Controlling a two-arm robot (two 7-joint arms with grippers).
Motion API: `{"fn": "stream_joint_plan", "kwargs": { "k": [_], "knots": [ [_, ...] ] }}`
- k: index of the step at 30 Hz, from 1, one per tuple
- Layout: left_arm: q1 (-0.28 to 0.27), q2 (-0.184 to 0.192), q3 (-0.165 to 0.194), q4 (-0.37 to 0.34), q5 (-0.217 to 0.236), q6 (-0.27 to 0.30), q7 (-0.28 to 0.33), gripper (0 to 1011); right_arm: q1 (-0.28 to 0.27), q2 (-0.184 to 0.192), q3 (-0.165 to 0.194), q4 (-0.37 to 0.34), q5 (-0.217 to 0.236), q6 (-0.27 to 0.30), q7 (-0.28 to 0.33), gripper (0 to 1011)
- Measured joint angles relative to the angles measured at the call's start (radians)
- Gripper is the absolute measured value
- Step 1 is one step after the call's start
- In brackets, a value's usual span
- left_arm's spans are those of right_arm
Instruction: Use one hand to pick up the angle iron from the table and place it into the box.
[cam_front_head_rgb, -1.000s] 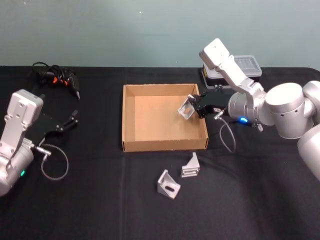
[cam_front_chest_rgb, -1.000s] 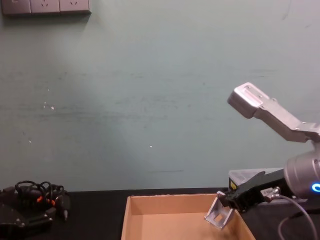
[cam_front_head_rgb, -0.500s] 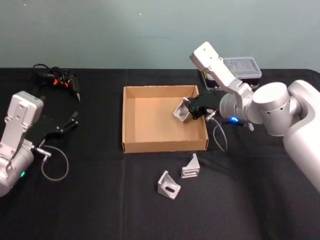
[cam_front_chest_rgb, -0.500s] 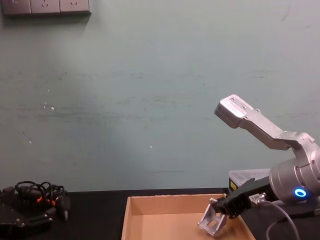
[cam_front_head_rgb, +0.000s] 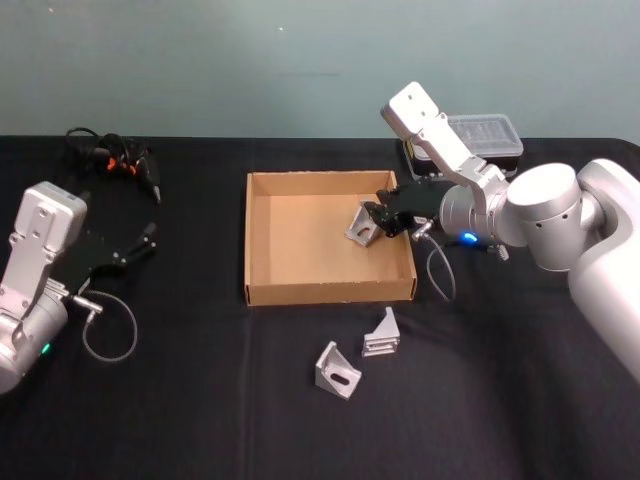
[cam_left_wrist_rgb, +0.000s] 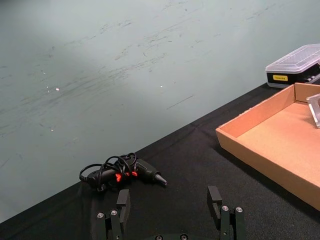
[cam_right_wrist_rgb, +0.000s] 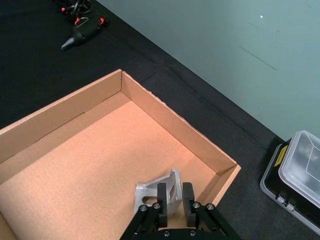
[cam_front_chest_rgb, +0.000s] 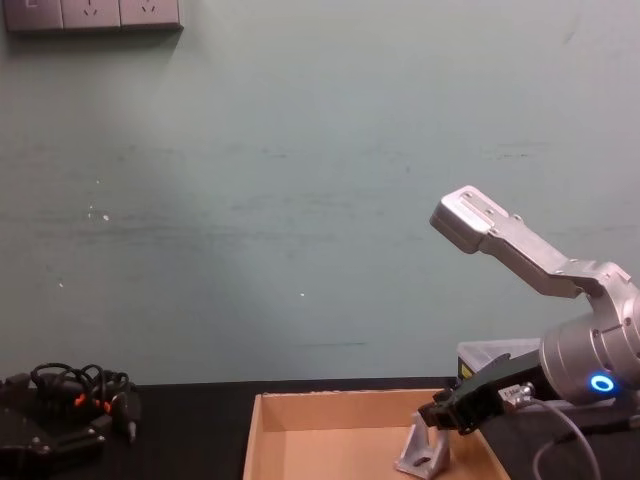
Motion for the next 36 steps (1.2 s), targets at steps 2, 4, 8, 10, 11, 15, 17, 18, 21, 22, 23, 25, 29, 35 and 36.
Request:
{"fn": "stream_joint_plan", "kwargs": {
  "k": [2,4,8,10,11,15,17,18,21,22,23,25,29,35,36],
  "knots": [
    [0.000,0.000,0.000,0.000,0.000,0.000,0.000,1011,0.000,0.000,0.000,-0.001,0.000,0.000,0.000,231],
    [0.000,0.000,0.000,0.000,0.000,0.000,0.000,1011,-0.001,0.000,0.000,-0.001,0.001,0.000,0.000,302],
    [0.000,0.000,0.000,0.000,0.000,0.000,0.000,1011,-0.001,0.001,0.000,-0.002,0.001,0.000,0.000,446],
    [0.000,0.000,0.000,0.000,0.000,0.000,0.000,1011,-0.001,0.001,0.000,-0.002,0.001,0.001,0.000,502],
    [0.000,0.000,0.000,0.000,0.000,0.000,0.000,1011,-0.001,0.001,0.000,-0.002,0.001,0.001,0.000,530],
    [0.000,0.000,0.000,0.000,0.000,0.000,0.000,1011,-0.002,0.002,0.000,-0.003,0.002,0.001,0.000,672],
    [0.000,0.000,0.000,0.000,0.000,0.000,0.000,1011,-0.002,0.002,0.000,-0.003,0.002,0.001,0.000,732],
    [0.000,0.000,0.000,0.000,0.000,0.000,0.000,1011,-0.002,0.002,0.000,-0.003,0.002,0.001,0.000,761],
    [0.000,0.000,0.000,0.000,0.000,0.000,0.000,1011,-0.002,0.002,0.000,-0.004,0.003,0.001,-0.001,840],
    [0.000,0.000,0.000,0.000,0.000,0.000,0.000,1011,-0.002,0.002,0.000,-0.004,0.003,0.001,-0.001,879],
    [0.000,0.000,0.000,0.000,0.000,0.000,0.000,1011,-0.002,0.002,0.000,-0.004,0.003,0.001,-0.001,892],
    [0.000,0.000,0.000,0.000,0.000,0.000,0.000,1011,-0.013,0.007,0.007,-0.019,0.004,0.001,-0.001,958],
    [0.000,0.000,0.000,0.000,0.000,0.000,0.000,1012,-0.041,0.023,0.025,-0.060,0.013,0.001,0.005,1004],
    [0.000,0.000,0.000,0.000,0.000,0.000,0.000,1011,-0.098,0.056,0.053,-0.146,0.041,0.004,0.021,1004],
    [0.000,0.000,0.000,0.000,0.000,0.000,0.000,1011,-0.108,0.062,0.058,-0.161,0.046,0.005,0.024,1004]
  ]
}}
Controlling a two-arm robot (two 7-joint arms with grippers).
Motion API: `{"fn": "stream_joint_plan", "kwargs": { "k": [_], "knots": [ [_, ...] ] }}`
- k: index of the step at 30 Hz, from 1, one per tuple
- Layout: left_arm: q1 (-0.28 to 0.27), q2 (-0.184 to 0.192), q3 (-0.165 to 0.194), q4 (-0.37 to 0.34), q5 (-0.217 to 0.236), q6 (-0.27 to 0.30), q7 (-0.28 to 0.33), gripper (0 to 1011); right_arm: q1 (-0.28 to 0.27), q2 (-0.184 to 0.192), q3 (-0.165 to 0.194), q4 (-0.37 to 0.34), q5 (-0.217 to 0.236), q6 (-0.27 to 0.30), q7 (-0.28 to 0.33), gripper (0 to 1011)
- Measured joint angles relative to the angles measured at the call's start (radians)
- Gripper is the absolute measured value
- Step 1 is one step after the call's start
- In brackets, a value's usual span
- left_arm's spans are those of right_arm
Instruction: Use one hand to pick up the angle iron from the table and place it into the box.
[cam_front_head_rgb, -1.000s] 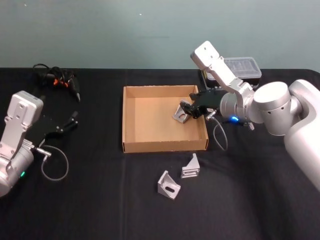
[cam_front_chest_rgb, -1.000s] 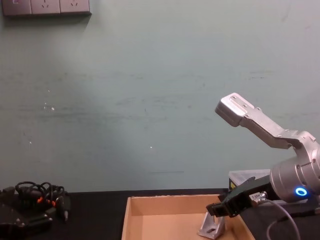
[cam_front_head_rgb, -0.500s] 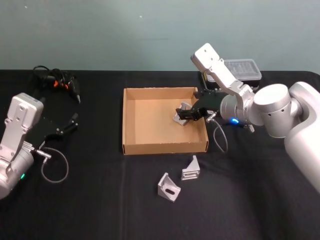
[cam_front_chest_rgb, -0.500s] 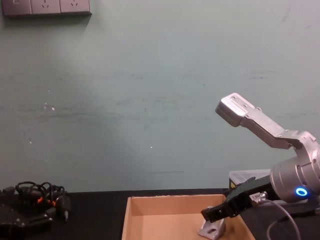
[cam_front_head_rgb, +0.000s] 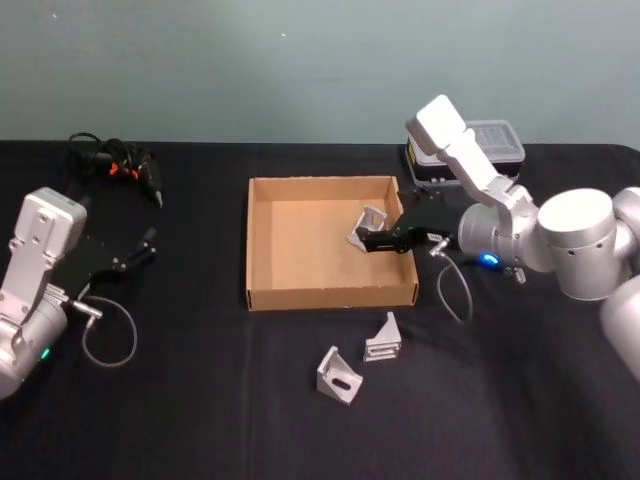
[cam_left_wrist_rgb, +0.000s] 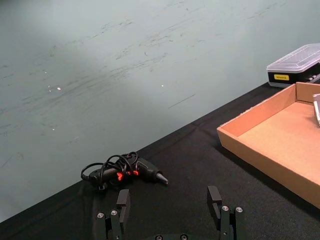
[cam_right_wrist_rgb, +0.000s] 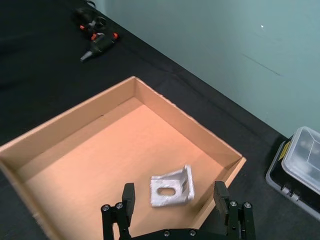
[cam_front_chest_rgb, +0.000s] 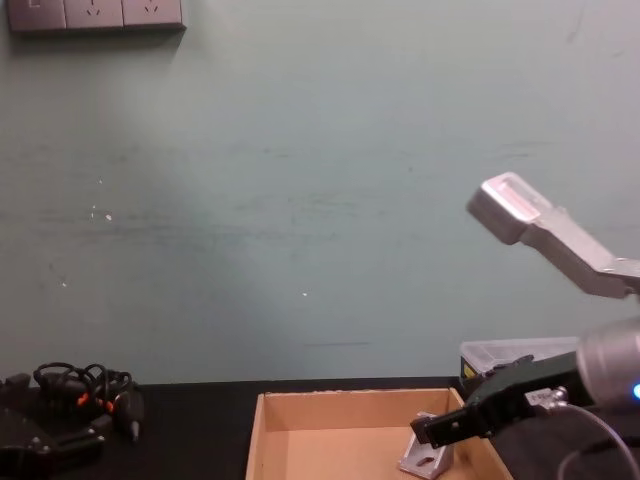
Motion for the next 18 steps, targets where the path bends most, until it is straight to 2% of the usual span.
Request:
{"fn": "stream_joint_plan", "kwargs": {
  "k": [2,7,8,11,14,17,18],
  "knots": [
    [0.000,0.000,0.000,0.000,0.000,0.000,0.000,1011,-0.023,0.015,0.009,-0.037,0.011,0.003,0.006,1004],
    [0.000,0.000,0.000,0.000,0.000,0.000,0.000,1011,-0.140,0.095,0.048,-0.219,0.068,0.013,0.027,1004],
    [0.000,0.000,0.000,0.000,0.000,0.000,0.000,1011,-0.140,0.095,0.048,-0.219,0.068,0.013,0.027,1004],
    [0.000,0.000,0.000,0.000,0.000,0.000,0.000,1011,-0.232,0.153,0.081,-0.344,0.113,0.019,0.034,1004],
    [0.000,0.000,0.000,0.000,0.000,0.000,0.000,1011,-0.289,0.186,0.102,-0.415,0.138,0.020,0.034,1004],
    [0.000,0.000,0.000,0.000,0.000,0.000,0.000,1011,-0.382,0.235,0.136,-0.517,0.172,0.022,0.024,1004],
    [0.000,0.000,0.000,0.000,0.000,0.000,0.000,1011,-0.382,0.235,0.136,-0.517,0.172,0.022,0.024,1004]
  ]
}}
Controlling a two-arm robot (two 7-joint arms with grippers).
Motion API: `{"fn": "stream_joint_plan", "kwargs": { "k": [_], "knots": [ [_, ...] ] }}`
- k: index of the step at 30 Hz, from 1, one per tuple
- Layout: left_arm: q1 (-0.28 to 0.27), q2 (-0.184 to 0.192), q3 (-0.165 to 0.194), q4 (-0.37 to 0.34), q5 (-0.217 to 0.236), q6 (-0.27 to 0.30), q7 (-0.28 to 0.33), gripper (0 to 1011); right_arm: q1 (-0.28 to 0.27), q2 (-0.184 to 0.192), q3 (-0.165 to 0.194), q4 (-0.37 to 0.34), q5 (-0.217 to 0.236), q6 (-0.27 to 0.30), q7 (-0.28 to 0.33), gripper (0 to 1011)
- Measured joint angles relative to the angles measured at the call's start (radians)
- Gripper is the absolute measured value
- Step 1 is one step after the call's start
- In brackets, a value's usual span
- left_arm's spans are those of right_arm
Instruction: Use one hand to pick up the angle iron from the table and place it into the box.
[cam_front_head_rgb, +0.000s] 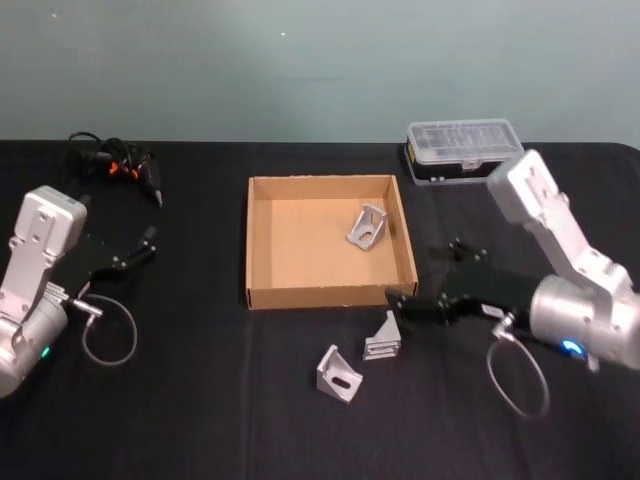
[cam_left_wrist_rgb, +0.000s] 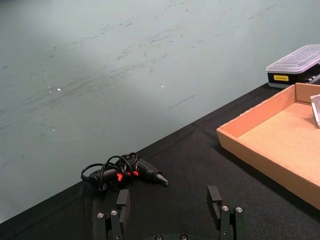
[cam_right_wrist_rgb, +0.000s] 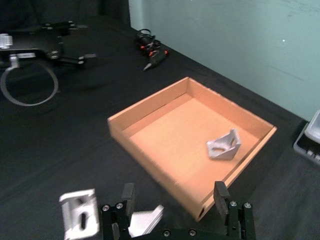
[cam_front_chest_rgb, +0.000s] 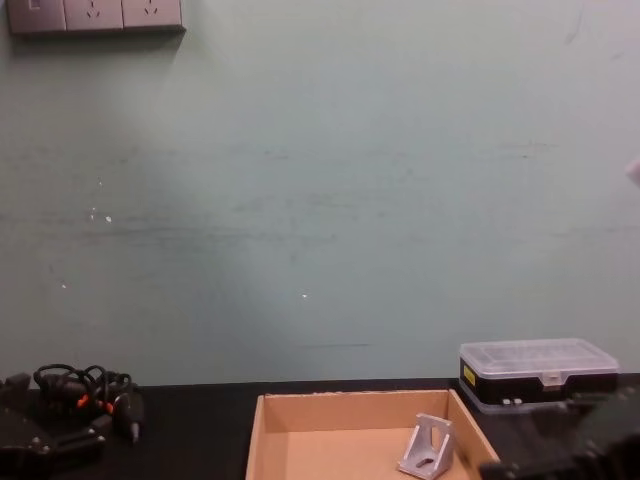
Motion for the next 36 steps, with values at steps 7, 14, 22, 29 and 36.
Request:
{"fn": "stream_joint_plan", "kwargs": {
  "k": [7,14,22,29,36],
  "knots": [
    [0.000,0.000,0.000,0.000,0.000,0.000,0.000,1011,-0.166,0.072,0.052,-0.153,0.049,0.003,-0.050,1004],
    [0.000,0.000,0.000,0.000,0.000,0.000,0.000,1012,-0.237,0.092,0.052,-0.205,0.071,0.015,-0.090,1004],
    [0.000,0.000,0.000,0.000,0.000,0.000,0.000,1011,-0.235,0.065,0.018,-0.216,0.079,0.085,-0.144,1004],
    [0.000,0.000,0.000,0.000,0.000,0.000,0.000,1011,-0.210,0.021,-0.011,-0.224,0.071,0.188,-0.195,1004],
    [0.000,0.000,0.000,0.000,0.000,0.000,0.000,1011,-0.182,-0.051,-0.018,-0.213,0.044,0.287,-0.266,1004]
  ]
}}
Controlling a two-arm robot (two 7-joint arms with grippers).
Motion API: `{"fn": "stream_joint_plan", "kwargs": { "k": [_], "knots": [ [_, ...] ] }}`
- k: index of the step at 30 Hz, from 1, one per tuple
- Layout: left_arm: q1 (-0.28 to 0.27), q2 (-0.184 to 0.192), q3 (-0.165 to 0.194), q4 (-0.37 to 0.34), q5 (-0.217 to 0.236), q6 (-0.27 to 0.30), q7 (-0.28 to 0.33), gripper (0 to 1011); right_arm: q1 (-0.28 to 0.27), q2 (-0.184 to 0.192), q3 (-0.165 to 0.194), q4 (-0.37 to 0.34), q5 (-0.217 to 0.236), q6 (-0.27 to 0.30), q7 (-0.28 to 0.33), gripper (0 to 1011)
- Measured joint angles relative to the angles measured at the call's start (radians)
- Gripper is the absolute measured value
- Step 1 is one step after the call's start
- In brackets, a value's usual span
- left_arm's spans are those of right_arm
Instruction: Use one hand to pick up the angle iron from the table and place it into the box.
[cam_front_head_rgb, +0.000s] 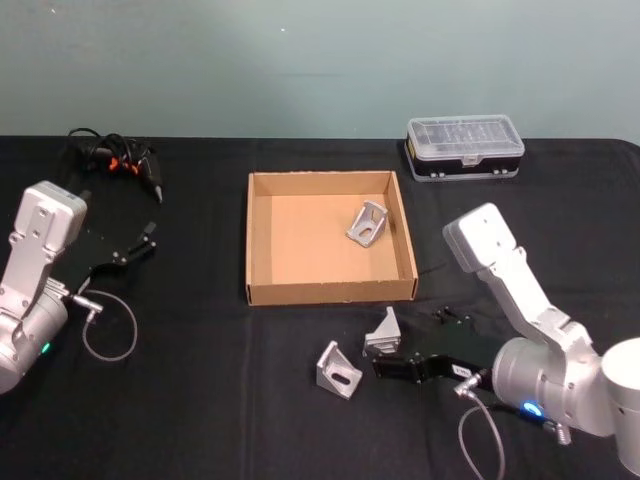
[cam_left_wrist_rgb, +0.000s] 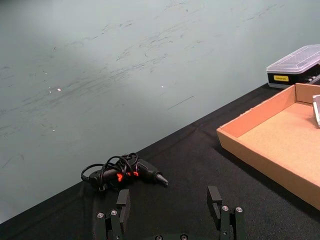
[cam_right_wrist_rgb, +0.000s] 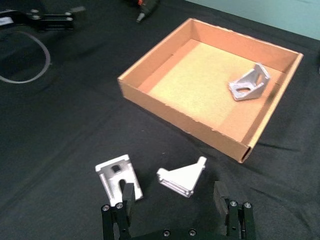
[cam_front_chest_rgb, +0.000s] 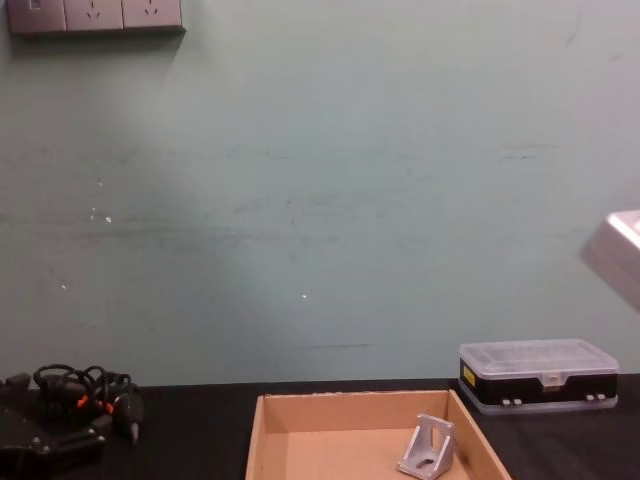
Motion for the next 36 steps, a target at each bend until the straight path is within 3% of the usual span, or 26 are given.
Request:
{"fn": "stream_joint_plan", "kwargs": {
  "k": [9,18,28,36],
  "knots": [
    [0.000,0.000,0.000,0.000,0.000,0.000,0.000,1011,0.046,-0.077,-0.016,0.033,-0.029,0.109,-0.043,1004],
    [0.000,0.000,0.000,0.000,0.000,0.000,0.000,1011,0.071,-0.143,-0.015,0.070,-0.054,0.164,-0.077,1004],
    [0.000,0.000,0.000,0.000,0.000,0.000,0.000,1011,0.076,-0.206,0.010,0.111,-0.069,0.191,-0.109,1004],
    [0.000,0.000,0.000,0.000,0.000,0.000,0.000,1011,0.085,-0.231,0.012,0.133,-0.081,0.191,-0.106,1004]
  ]
}}
